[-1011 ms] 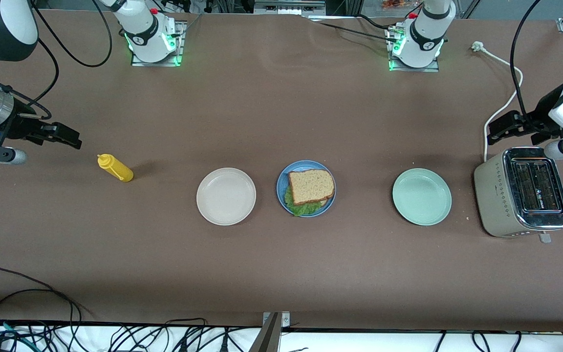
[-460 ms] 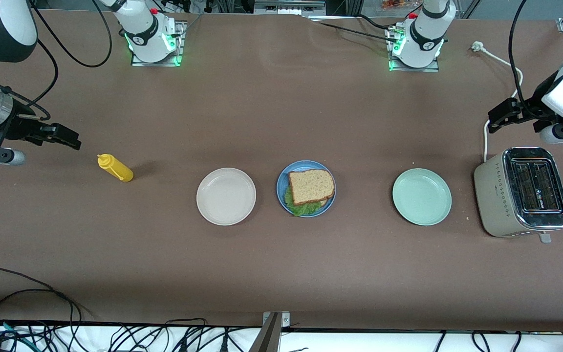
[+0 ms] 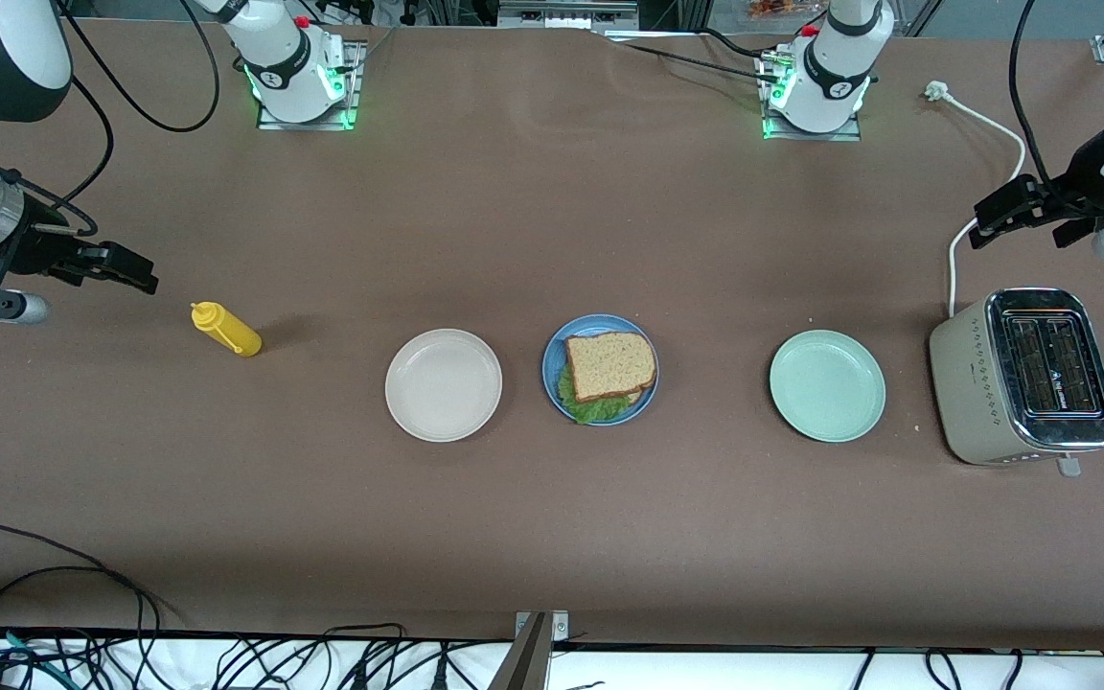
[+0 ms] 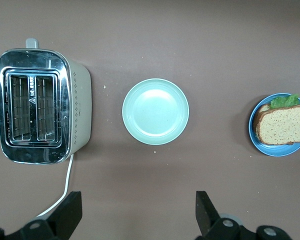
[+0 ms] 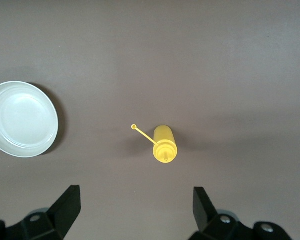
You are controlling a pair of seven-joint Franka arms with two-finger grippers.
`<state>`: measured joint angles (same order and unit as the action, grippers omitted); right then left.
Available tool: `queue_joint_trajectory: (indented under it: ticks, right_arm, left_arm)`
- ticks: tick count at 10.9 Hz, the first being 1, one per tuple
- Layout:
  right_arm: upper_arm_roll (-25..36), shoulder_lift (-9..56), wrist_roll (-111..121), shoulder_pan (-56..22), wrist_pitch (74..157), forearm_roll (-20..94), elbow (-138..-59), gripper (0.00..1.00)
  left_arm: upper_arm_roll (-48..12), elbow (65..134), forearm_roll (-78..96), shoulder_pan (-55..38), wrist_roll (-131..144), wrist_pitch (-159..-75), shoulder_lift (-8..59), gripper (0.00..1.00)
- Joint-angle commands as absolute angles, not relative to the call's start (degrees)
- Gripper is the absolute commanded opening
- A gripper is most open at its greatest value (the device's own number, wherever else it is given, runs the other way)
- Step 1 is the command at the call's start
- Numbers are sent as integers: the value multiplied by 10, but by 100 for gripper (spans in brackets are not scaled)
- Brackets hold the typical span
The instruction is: Make sandwich in blue plate with both arms
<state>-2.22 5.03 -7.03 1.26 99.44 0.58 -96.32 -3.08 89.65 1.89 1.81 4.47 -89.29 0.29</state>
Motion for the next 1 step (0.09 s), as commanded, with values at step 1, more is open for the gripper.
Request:
queue_joint_trajectory:
  ticks: [1]
  right_arm:
    - [-30,57,-76,21,991,17,-950,100]
  left_arm:
    - [-19,900,28,11,41,-897,-4,100]
